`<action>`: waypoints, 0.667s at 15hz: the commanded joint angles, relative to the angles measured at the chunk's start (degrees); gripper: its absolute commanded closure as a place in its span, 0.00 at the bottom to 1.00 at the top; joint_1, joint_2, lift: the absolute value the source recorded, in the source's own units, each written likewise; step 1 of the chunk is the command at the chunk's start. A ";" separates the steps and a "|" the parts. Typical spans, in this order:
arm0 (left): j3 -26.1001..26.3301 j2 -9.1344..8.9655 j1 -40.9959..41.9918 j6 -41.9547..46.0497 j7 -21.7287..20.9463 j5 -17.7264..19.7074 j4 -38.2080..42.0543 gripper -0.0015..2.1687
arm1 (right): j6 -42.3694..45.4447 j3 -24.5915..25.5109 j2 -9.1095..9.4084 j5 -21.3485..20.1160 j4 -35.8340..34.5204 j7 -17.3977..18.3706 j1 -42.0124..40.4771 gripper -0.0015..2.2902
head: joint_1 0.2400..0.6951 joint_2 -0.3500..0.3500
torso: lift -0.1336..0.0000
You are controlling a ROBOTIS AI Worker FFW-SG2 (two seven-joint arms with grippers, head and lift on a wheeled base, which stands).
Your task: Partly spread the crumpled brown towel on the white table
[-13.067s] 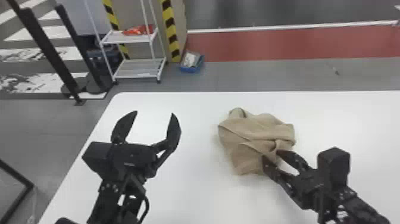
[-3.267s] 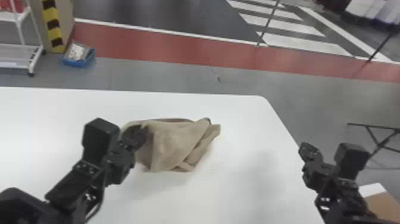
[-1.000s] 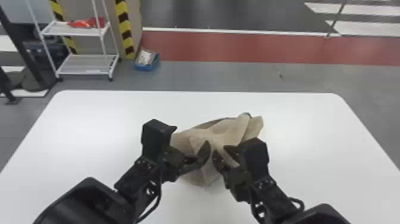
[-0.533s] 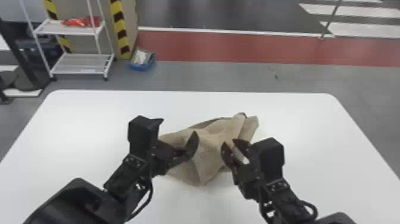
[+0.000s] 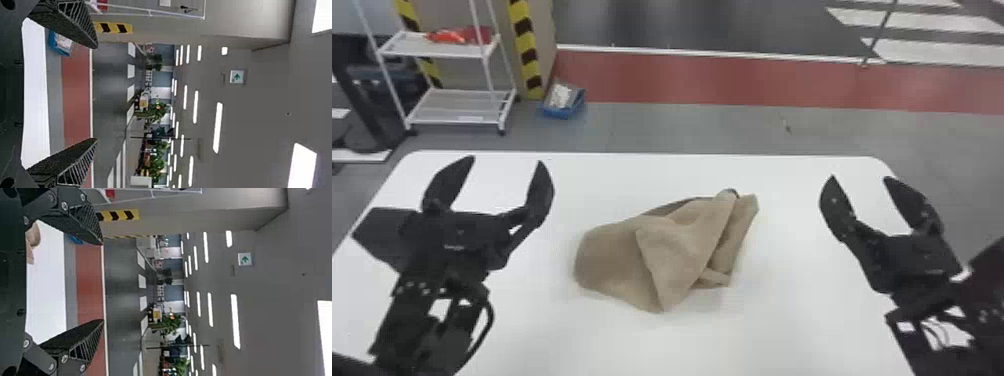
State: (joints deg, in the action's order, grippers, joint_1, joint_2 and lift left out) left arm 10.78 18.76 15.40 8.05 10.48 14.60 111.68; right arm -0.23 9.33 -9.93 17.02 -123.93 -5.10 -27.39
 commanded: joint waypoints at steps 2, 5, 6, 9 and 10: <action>-1.02 -0.22 7.01 9.04 2.08 -0.98 0.38 0.02 | 0.79 -2.91 0.35 -3.66 0.27 1.24 -1.96 0.03 | 0.99 0.36 | 0.07; -3.92 -0.48 11.93 11.50 2.88 -0.71 0.11 0.02 | 3.43 -3.17 0.61 -4.37 0.88 1.94 -5.04 0.03 | 1.00 0.41 | 0.07; -4.45 -0.48 12.63 11.50 2.88 -0.89 0.46 0.02 | 3.25 -2.82 0.70 -3.84 0.71 1.94 -5.56 0.03 | 1.00 0.44 | 0.07; -4.89 -0.74 13.60 -0.28 1.82 -2.38 5.47 0.02 | -0.26 -2.91 0.88 -4.10 -0.96 1.59 -5.92 0.03 | 1.00 0.46 | 0.07; -4.36 -0.74 13.51 -7.48 1.73 -2.38 7.85 0.02 | -2.90 -3.35 1.14 -4.19 -2.11 1.59 -6.44 0.03 | 1.00 0.46 | 0.07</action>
State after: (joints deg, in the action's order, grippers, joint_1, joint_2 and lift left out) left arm 5.99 18.07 28.89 10.11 12.35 12.67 116.39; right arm 0.03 6.38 -9.03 13.00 -124.62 -3.52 -33.31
